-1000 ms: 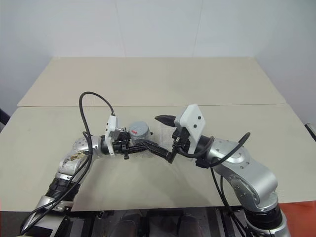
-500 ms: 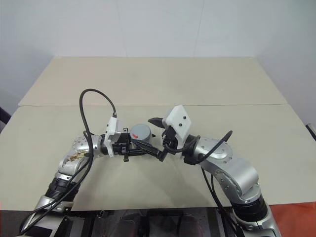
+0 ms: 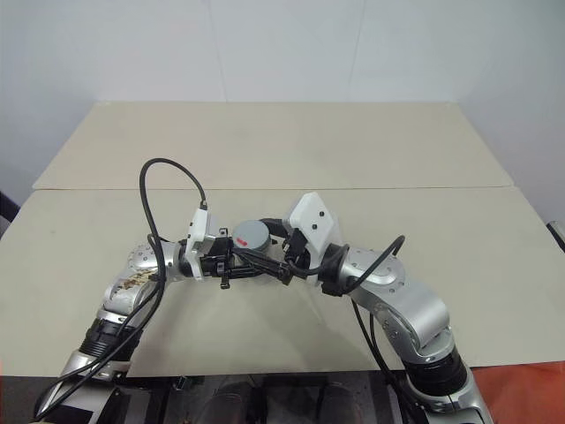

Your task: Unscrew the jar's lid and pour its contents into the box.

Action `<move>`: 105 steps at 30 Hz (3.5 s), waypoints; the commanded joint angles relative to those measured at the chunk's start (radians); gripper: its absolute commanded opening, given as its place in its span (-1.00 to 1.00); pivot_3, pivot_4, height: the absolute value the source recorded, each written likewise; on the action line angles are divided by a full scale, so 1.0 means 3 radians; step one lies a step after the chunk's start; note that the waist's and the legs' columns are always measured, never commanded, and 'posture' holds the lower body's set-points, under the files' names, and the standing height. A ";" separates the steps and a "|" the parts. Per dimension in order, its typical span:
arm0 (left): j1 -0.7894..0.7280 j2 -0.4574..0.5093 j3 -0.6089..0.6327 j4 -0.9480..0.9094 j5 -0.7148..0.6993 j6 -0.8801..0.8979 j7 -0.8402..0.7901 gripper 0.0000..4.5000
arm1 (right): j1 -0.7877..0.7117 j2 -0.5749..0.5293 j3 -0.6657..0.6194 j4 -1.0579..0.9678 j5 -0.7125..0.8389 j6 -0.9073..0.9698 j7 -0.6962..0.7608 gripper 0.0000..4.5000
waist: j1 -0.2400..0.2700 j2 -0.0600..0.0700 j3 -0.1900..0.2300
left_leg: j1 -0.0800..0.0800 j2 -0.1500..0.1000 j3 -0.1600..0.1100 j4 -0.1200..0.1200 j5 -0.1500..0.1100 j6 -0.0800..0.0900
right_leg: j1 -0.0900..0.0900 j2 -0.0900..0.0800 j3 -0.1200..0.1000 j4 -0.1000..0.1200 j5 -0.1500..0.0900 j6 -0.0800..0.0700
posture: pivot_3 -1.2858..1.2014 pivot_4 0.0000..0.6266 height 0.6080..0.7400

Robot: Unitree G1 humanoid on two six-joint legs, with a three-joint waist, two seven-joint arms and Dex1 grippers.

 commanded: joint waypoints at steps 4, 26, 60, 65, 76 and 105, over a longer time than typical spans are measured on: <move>-0.0014 0.0013 0.0021 -0.0012 0.0025 -0.0113 -0.0071 -0.12 | 0.0030 -0.0026 -0.0058 -0.0116 -0.0080 -0.0176 0.0038 0.24 | -0.0003 0.0000 0.0000 | 0.0000 0.0000 0.0000 0.0000 0.0000 0.0000 | 0.0000 0.0000 0.0000 0.0000 0.0000 0.0000 | 0.03 -0.52 1.00; 0.0059 0.0248 0.0000 -0.0479 -0.0246 0.0035 -0.0542 -0.12 | -0.0484 -0.0611 -0.0119 0.1115 0.0321 -0.0801 0.2305 0.24 | 0.0003 0.0000 0.0000 | -0.0001 0.0002 -0.0002 0.0007 -0.0001 0.0002 | 0.0001 0.0002 0.0001 0.0001 0.0000 -0.0001 | 0.03 -0.52 1.00; -0.0081 -0.0124 0.0161 0.0158 0.0208 -0.0358 0.0358 -0.12 | 0.0139 0.0163 -0.0035 -0.0516 -0.0455 -0.0168 -0.0657 0.99 | 0.0002 0.0002 -0.0001 | -0.0002 -0.0001 -0.0001 0.0013 0.0000 -0.0001 | -0.0001 0.0001 0.0001 0.0009 0.0000 0.0000 | 0.03 -0.52 1.00; -0.0065 -0.0136 0.0173 0.0162 0.0201 -0.0365 0.0399 -0.12 | 0.0086 0.0285 0.0129 -0.0458 -0.0549 -0.0156 -0.0715 0.99 | -0.0006 0.0002 -0.0001 | -0.0002 0.0000 -0.0001 0.0012 0.0001 -0.0001 | -0.0001 0.0001 0.0000 0.0008 0.0000 0.0000 | 0.03 -0.52 1.00; -0.0007 -0.0109 0.0167 0.0080 0.0159 -0.0329 0.0382 -0.12 | 0.0038 0.0319 0.0228 -0.0273 -0.0647 -0.0175 -0.0621 0.99 | -0.0013 0.0002 -0.0001 | -0.0003 0.0000 -0.0001 0.0013 0.0001 -0.0001 | 0.0000 0.0002 0.0000 0.0008 0.0000 0.0000 | 0.03 -0.52 1.00; 0.0084 0.0079 0.0175 -0.0191 -0.0084 -0.0136 -0.0025 -0.12 | -0.0065 -0.0229 -0.0182 0.0112 -0.0089 -0.0316 0.0553 0.23 | -0.0035 0.0002 -0.0001 | -0.0003 0.0001 -0.0002 0.0012 0.0000 -0.0001 | 0.0000 0.0002 0.0000 0.0005 0.0001 0.0000 | 0.03 -0.52 1.00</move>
